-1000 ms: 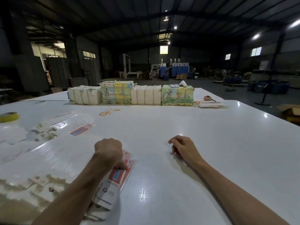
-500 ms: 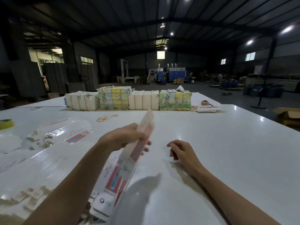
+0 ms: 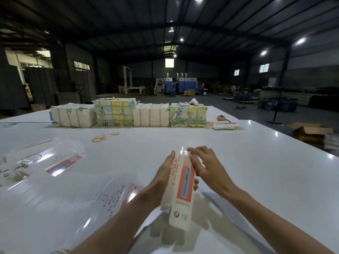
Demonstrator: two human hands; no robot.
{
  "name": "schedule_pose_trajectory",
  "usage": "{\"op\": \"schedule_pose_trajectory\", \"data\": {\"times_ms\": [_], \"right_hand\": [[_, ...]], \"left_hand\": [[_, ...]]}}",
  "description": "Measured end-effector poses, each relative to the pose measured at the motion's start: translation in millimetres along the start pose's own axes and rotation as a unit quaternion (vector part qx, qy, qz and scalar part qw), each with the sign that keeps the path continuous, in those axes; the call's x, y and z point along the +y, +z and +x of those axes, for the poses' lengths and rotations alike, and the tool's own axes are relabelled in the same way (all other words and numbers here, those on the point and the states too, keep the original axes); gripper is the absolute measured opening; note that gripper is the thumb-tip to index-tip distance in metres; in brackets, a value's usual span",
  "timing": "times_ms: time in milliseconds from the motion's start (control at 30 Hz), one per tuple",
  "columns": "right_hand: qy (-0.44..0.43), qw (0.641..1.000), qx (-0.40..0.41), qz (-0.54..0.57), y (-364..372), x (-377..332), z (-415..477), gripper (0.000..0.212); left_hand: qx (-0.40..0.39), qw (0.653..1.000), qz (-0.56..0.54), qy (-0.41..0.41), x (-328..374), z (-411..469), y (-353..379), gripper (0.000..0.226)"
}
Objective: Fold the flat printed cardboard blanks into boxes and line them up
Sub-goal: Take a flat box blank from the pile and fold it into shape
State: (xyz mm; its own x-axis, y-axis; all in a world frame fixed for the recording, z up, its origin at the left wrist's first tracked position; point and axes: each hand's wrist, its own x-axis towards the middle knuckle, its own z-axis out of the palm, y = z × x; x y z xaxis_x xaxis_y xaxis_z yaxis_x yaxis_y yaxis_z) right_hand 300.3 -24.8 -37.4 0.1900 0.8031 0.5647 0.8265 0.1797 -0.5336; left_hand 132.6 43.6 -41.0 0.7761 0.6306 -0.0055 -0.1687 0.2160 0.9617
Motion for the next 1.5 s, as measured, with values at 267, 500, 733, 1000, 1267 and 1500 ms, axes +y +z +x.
{"op": "schedule_pose_trajectory", "data": {"times_ms": [267,500,733,1000,1267,1500], "right_hand": [[0.040,0.981,0.047,0.185,10,3,-8,0.009],[0.120,0.961,-0.040,0.246,-18,2,-4,0.025],[0.123,0.943,-0.022,0.309,-28,-3,-6,0.022],[0.136,0.897,-0.034,0.419,-28,-6,-8,0.032],[0.138,0.903,-0.004,0.406,1,-12,-12,0.043],[0.101,0.917,-0.005,0.386,21,-15,-23,0.046]], "left_hand": [[-0.012,0.999,0.034,-0.018,-8,-7,-4,0.079],[-0.078,0.995,0.065,-0.024,-5,-12,0,0.077],[-0.133,0.987,0.064,-0.068,-5,-12,5,0.079],[-0.075,0.993,0.052,-0.069,-11,-7,10,0.074],[-0.054,0.979,-0.188,-0.062,-8,1,0,0.061],[-0.043,0.989,-0.136,-0.038,-8,-3,1,0.066]]}}
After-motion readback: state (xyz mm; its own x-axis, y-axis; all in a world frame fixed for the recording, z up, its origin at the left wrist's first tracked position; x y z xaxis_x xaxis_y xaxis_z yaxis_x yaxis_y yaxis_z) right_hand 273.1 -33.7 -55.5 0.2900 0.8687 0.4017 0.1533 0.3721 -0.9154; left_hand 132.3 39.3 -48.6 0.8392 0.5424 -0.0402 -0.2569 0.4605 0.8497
